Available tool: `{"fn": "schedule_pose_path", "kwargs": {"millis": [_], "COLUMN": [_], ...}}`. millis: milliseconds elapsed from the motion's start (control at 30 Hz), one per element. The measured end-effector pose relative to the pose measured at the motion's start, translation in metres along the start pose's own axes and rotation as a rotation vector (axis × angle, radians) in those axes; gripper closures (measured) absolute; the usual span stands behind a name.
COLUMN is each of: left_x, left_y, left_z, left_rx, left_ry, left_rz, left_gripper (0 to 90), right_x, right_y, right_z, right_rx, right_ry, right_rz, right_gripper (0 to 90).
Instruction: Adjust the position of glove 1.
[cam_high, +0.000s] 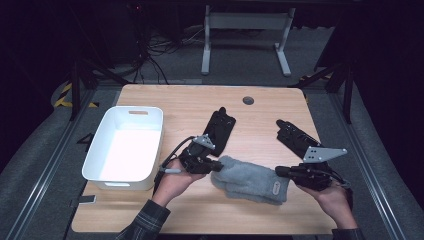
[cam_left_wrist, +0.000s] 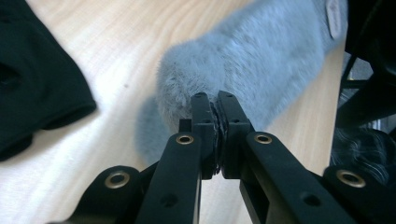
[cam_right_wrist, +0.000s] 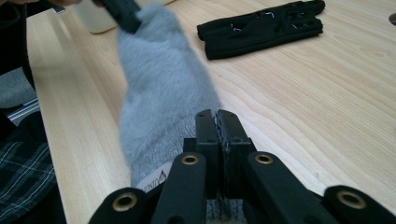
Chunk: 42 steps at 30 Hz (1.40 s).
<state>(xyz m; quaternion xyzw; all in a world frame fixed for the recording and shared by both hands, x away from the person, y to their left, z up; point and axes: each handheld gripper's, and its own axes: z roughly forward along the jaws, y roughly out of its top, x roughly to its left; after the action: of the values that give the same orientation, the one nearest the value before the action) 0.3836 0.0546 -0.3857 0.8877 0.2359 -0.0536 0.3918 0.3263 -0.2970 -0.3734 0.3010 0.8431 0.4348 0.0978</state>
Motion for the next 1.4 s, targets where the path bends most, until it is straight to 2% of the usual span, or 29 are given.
{"fn": "schedule_pose_path", "kwargs": {"millis": [200,400,500,567,633,700,733,767,833,933,967,1000,1033,1067,1100,1167,1233,1300,1400], "left_x": [0.002,0.012,0.014,0.015,0.015,0.015,0.014,0.013,0.012,0.007,0.003,0.001,0.000,-0.002,-0.003,-0.005,-0.008,-0.010,-0.009], "left_y": [-0.004,-0.011,-0.015,-0.019,-0.020,-0.019,-0.019,-0.018,-0.018,-0.019,-0.020,-0.022,-0.023,-0.026,-0.028,-0.033,-0.040,-0.044,-0.044], "left_z": [0.002,0.024,0.030,0.035,0.036,0.033,0.030,0.027,0.022,0.014,0.011,0.010,0.009,0.009,0.009,0.011,0.020,0.031,0.043], "left_rx": [0.005,0.072,0.080,0.089,0.077,0.063,0.041,0.032,0.018,-0.005,-0.009,0.000,0.008,0.024,0.037,0.067,0.113,0.144,0.163], "left_ry": [-0.011,0.021,0.025,0.046,0.052,0.067,0.090,0.096,0.117,0.147,0.171,0.179,0.181,0.195,0.191,0.169,0.138,0.126,0.120], "left_rz": [-0.012,-0.036,-0.046,-0.037,-0.039,-0.027,-0.023,-0.026,-0.022,-0.013,-0.008,-0.003,0.002,-0.002,-0.002,-0.005,0.001,0.011,0.015], "left_gripper": [87.6,87.5,87.3,86.9,85.3,79.5,74.4,65.9,59.9,57.3,57.2,59.2,67.2,71.3,78.7,87.4,89.6,89.6,89.6], "right_x": [-0.006,-0.010,-0.011,-0.012,-0.013,-0.013,-0.014,-0.015,-0.017,-0.025,-0.028,-0.032,-0.035,-0.037,-0.041,-0.045,-0.049,-0.050,-0.047], "right_y": [-0.003,-0.011,-0.013,-0.015,-0.018,-0.018,-0.018,-0.017,-0.016,-0.018,-0.020,-0.022,-0.024,-0.026,-0.030,-0.036,-0.042,-0.046,-0.048], "right_z": [0.006,0.022,0.025,0.029,0.033,0.033,0.031,0.026,0.021,0.012,0.010,0.008,0.009,0.010,0.014,0.021,0.028,0.035,0.042], "right_rx": [0.034,0.082,0.085,0.095,0.107,0.097,0.080,0.051,0.027,-0.003,-0.011,-0.003,0.010,0.028,0.059,0.104,0.141,0.171,0.204], "right_ry": [0.010,0.000,-0.005,-0.011,-0.011,-0.008,-0.007,-0.021,-0.040,-0.076,-0.086,-0.096,-0.106,-0.106,-0.117,-0.116,-0.103,-0.085,-0.057], "right_rz": [0.012,0.013,0.015,0.011,0.014,0.015,0.017,0.018,0.026,0.043,0.051,0.052,0.051,0.051,0.045,0.043,0.042,0.035,0.025], "right_gripper": [89.1,89.0,88.9,88.8,87.6,83.3,78.6,74.5,71.5,72.5,75.8,79.6,84.4,87.5,89.3,89.7,89.8,89.8,89.9]}}
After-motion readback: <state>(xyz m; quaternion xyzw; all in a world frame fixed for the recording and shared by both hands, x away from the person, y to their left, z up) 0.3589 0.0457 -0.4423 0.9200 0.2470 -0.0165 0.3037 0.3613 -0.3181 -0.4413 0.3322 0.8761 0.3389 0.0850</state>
